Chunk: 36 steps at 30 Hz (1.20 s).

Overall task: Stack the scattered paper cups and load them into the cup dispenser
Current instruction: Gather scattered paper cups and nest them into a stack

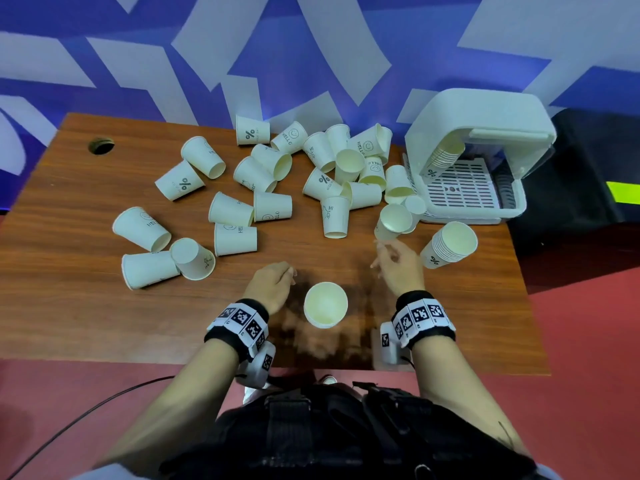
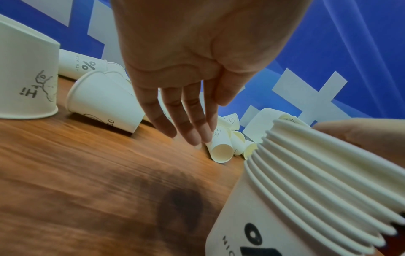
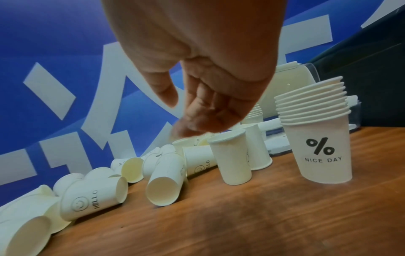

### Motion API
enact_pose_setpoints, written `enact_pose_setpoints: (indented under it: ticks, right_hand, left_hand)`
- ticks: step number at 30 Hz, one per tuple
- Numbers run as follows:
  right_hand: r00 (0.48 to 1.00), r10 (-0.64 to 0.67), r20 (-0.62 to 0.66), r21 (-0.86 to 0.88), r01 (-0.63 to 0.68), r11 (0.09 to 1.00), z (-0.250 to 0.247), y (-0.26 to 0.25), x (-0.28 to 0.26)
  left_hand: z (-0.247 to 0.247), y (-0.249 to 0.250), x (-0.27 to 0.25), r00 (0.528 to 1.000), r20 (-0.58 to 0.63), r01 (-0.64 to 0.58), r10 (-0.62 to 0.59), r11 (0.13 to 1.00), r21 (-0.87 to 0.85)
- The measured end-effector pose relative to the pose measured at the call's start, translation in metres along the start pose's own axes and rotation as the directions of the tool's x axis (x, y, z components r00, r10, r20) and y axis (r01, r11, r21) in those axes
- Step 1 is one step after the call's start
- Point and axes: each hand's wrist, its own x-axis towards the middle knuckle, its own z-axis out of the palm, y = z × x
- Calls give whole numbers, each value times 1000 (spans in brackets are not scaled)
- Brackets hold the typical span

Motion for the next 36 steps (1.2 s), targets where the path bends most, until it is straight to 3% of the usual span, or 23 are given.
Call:
enact_pose_setpoints:
  ticks: [5, 13, 17, 20, 25, 28, 33, 36]
  right_hand:
    - [976, 209, 52, -161, -199, 967, -5, 6, 36]
    - [938, 321, 132, -262, -279, 924, -4, -4, 49]
    - [958, 273, 91, -279, -239, 930, -8, -8, 46]
    - [972, 233, 22, -208, -224, 952, -8, -2, 47]
    - [987, 147, -69, -33, -149, 988, -16, -3, 32]
    - [994, 96, -54, 108, -90, 990, -19, -9, 22]
    - [1000, -15, 23, 372, 6, 928, -27, -33, -9]
    - [988, -112, 105, 420, 58, 906, -29, -48, -29]
  left_hand:
    - [1, -1, 6, 999, -31, 17, -17, 1000, -4]
    - [-4, 1, 13, 993, -109, 50, -51, 999, -6]
    - [-5, -8, 18, 986, -165, 42, -37, 999, 29]
    - [-8, -16, 22, 958, -266, 95, -103, 995, -43]
    - [-24, -19, 29, 823, -461, 232, -334, 936, -265]
    - [-33, -23, 37, 757, -505, 217, -414, 889, -404]
    - [-40, -47, 55, 775, -400, 303, -490, 843, -445]
    - [-43, -52, 55, 833, -320, 387, -452, 888, -246]
